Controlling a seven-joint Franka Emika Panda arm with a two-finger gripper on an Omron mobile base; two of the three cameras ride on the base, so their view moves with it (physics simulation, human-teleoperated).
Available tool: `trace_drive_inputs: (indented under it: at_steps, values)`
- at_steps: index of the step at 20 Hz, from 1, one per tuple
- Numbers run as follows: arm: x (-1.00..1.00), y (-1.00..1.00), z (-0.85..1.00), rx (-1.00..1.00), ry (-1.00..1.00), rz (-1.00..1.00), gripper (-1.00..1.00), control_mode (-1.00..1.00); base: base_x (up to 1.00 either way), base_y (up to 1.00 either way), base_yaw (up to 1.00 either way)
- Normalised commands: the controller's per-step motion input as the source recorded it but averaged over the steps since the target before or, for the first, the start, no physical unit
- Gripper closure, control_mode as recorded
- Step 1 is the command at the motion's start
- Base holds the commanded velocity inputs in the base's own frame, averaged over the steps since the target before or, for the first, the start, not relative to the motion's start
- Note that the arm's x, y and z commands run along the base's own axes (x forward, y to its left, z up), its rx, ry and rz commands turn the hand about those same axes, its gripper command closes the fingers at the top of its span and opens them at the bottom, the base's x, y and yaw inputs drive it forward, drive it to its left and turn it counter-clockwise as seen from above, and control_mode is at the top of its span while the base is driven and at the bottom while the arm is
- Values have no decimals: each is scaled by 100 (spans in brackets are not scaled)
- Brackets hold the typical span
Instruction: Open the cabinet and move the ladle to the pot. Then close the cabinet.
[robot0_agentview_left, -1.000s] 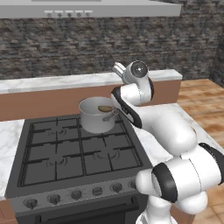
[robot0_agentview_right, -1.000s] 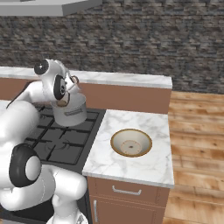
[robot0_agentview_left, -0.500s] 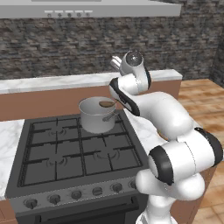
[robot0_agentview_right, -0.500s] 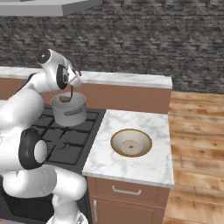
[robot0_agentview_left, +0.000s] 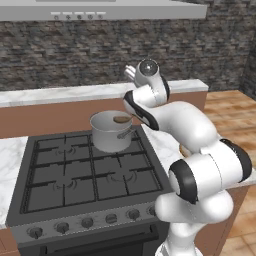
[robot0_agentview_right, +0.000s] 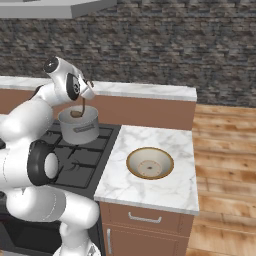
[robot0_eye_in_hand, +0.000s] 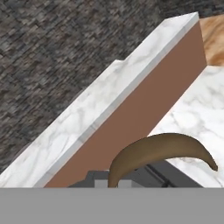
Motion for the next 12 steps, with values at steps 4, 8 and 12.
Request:
trace_drive_inputs:
  at_steps: [4,8,12]
  values:
    - [12,0,-21,0,-2,0,100,-100,0,0,0]
    - [21,0,-25,0,-1,0,100,-100,0,0,0]
    - [13,1,-25,0,0,0,100,-100,0,0,0]
